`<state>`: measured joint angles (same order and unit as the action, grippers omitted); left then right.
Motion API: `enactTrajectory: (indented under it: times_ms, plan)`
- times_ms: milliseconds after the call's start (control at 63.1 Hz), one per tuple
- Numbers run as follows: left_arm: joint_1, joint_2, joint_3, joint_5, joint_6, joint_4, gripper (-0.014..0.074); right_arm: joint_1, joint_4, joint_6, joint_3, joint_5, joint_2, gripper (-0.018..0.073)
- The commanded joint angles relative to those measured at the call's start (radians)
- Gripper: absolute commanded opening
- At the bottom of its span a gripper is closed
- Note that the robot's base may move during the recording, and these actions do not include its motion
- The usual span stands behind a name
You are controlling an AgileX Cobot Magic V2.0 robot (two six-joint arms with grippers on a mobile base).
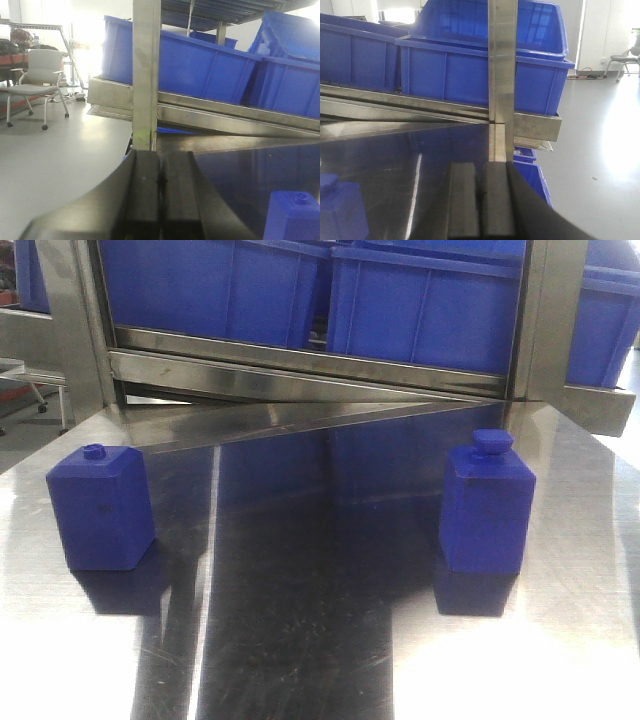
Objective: Pick and sort blue part to right shelf
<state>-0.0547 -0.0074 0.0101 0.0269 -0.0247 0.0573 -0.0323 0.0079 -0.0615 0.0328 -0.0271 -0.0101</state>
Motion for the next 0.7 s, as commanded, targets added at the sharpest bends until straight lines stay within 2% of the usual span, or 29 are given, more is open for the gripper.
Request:
enactTrajectory:
  times_ms: [0, 523, 618, 681]
  plan:
    - [-0.007, -0.019, 0.02, 0.087, -0.001, 0.009, 0.0136, 0.004, -0.008, 0.001, -0.024, -0.095, -0.021, 0.0055]
    - [-0.007, -0.019, 0.02, 0.087, -0.001, 0.009, 0.0136, 0.004, -0.015, 0.001, -0.044, -0.094, -0.021, 0.0055]
    - [-0.007, -0.019, 0.02, 0.087, -0.001, 0.009, 0.0136, 0.004, -0.016, 0.001, -0.093, -0.054, -0.021, 0.0055]
    - [-0.007, -0.019, 0.02, 0.087, -0.001, 0.009, 0.0136, 0.004, -0.031, 0.001, -0.147, 0.027, -0.019, 0.0055]
